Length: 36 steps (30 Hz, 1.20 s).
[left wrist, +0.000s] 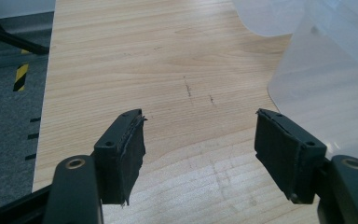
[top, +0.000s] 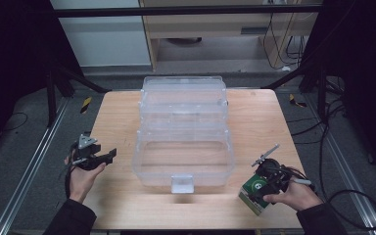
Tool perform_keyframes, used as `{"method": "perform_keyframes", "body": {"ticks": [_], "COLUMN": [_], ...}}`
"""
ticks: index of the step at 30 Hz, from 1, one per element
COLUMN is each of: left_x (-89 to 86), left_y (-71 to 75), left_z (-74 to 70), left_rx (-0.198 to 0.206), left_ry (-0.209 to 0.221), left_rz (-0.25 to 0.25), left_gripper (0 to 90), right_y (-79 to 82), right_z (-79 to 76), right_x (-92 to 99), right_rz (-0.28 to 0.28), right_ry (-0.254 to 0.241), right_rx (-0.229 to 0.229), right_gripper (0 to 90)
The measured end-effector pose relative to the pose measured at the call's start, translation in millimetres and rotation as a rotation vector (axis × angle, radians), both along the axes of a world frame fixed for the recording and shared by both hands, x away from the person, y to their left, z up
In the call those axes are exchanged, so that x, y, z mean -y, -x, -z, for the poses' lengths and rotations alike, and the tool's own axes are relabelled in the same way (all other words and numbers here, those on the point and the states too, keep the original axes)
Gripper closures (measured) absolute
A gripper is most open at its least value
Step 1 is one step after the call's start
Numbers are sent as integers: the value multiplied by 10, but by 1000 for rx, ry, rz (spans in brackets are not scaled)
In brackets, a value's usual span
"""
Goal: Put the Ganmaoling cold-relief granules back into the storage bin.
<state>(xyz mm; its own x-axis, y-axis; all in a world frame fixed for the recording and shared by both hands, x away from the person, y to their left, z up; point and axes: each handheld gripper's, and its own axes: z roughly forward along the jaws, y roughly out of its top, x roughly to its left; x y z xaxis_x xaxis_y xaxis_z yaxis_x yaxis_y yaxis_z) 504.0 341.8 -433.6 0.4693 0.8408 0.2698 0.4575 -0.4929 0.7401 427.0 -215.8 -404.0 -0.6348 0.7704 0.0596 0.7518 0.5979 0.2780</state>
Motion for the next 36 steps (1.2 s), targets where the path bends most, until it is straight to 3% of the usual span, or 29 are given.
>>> {"method": "perform_keyframes", "body": {"ticks": [23, 36], "left_x": [11, 15], "left_y": [-12, -14], "left_z": [19, 21], "left_rx": [-11, -14], "left_ry": [-6, -9], "left_rz": [9, 13], "left_gripper": [320, 319], "right_y": [-97, -98], "right_z": [225, 233], "right_x": [-2, -29], "right_rz": [-1, 15], "right_ry": [38, 58], "right_rx": [-73, -86], "right_gripper": [123, 156]}}
